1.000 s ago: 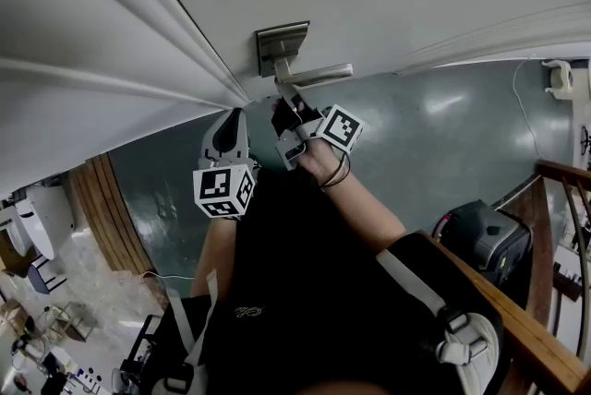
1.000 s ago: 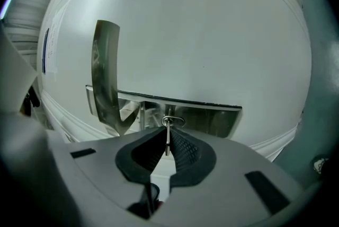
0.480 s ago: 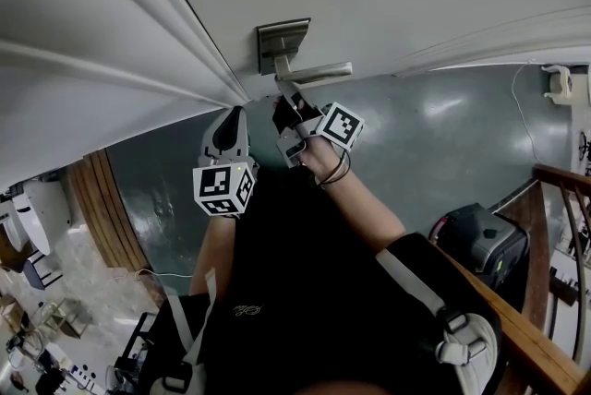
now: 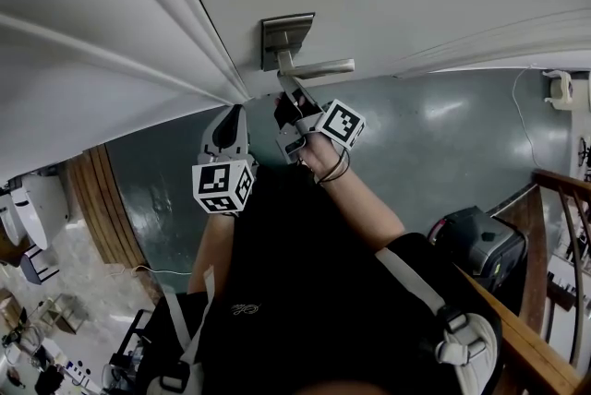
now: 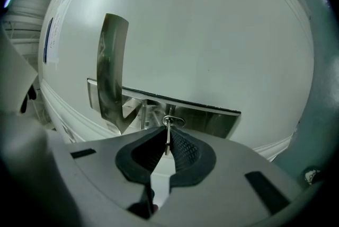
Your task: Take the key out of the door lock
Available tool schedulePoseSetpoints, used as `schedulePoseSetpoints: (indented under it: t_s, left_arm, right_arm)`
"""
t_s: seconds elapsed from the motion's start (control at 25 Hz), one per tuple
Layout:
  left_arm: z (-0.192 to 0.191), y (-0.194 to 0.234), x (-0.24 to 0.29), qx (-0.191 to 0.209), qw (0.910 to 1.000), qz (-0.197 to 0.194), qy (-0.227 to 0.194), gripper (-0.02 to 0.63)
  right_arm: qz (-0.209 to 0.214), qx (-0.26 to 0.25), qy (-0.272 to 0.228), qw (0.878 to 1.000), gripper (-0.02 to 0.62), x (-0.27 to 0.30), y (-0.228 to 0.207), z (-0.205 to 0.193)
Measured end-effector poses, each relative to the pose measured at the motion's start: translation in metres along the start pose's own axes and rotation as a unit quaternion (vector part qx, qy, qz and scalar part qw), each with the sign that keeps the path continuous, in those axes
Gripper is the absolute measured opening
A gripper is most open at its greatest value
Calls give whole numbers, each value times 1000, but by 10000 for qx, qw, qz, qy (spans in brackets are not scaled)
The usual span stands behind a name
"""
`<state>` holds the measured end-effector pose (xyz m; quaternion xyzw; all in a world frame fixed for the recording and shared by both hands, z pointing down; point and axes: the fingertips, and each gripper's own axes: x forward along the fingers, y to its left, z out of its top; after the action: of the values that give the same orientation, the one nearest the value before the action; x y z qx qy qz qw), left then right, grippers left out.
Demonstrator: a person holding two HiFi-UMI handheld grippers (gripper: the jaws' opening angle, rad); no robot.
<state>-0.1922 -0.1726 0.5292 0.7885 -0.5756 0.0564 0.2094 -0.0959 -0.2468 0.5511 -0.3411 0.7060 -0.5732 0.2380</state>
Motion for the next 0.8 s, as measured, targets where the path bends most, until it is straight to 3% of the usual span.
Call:
schedulePoseSetpoints:
  t_s: [0.44, 0.8]
  left_arm:
    - [-1, 0, 2, -11, 10000, -22, 11, 29]
    - [2, 2, 1, -15, 10000, 17, -10, 28]
  right_arm:
    - [57, -152, -29, 9999, 32, 0, 0, 1]
    - [16, 145, -10, 9999, 31, -2, 0, -2]
